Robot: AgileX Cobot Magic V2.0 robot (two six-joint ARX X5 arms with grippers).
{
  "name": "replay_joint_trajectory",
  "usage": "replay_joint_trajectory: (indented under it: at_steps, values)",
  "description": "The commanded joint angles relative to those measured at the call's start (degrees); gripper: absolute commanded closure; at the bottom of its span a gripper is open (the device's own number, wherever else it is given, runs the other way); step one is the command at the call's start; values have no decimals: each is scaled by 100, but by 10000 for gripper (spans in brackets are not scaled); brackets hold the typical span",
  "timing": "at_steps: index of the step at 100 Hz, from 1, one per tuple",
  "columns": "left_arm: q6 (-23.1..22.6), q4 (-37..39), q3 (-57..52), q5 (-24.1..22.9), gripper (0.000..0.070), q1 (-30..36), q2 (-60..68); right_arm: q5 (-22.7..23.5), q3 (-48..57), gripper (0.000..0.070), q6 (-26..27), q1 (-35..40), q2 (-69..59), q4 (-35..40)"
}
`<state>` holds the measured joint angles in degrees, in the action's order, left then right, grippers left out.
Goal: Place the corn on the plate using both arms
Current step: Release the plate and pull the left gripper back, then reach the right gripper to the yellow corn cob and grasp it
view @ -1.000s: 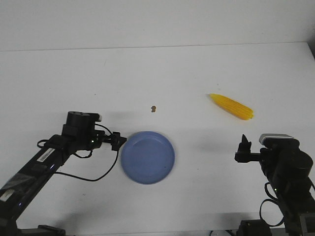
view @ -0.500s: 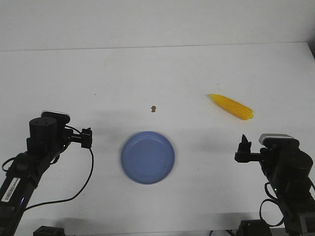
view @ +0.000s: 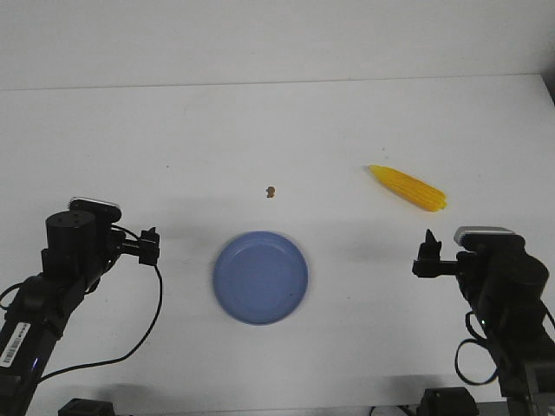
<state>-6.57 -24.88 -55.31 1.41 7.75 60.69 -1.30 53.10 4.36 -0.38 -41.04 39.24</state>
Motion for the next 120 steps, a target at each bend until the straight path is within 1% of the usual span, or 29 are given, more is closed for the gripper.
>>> replay_joint_trajectory:
  at_steps: [1,27,41,55,64,77,86,106,120]
  values:
    - [-59,11,-31,-20,78,9,52,-24,225,107,-299,-9,-463,24]
    - [-22,-48,-31,-20,78,9,52,35,1493,106,-1113,-57,-2608,376]
    - [-22,-55,-31,-17,78,9,52,459,2197,106,-1478,-236,-3766,492]
    - [13,-61,-31,-17,78,9,52,745,2739,106,-2100,-363,-4719,378]
    - [13,-59,-31,-17,78,9,52,824,2900,106,-2398,-463,-5104,164]
    - [17,-68,-31,-15,78,9,52,1191,2933,106,-2704,-531,-5438,-52]
    - [20,-66,-31,-17,78,9,52,1200,2933,106,-2879,-531,-5611,-92]
    - [22,-52,-31,-15,78,9,52,1187,2933,106,-3014,-560,-5906,-422]
    - [28,-52,-31,-17,78,9,52,1196,2933,106,-3012,-610,-6111,-597]
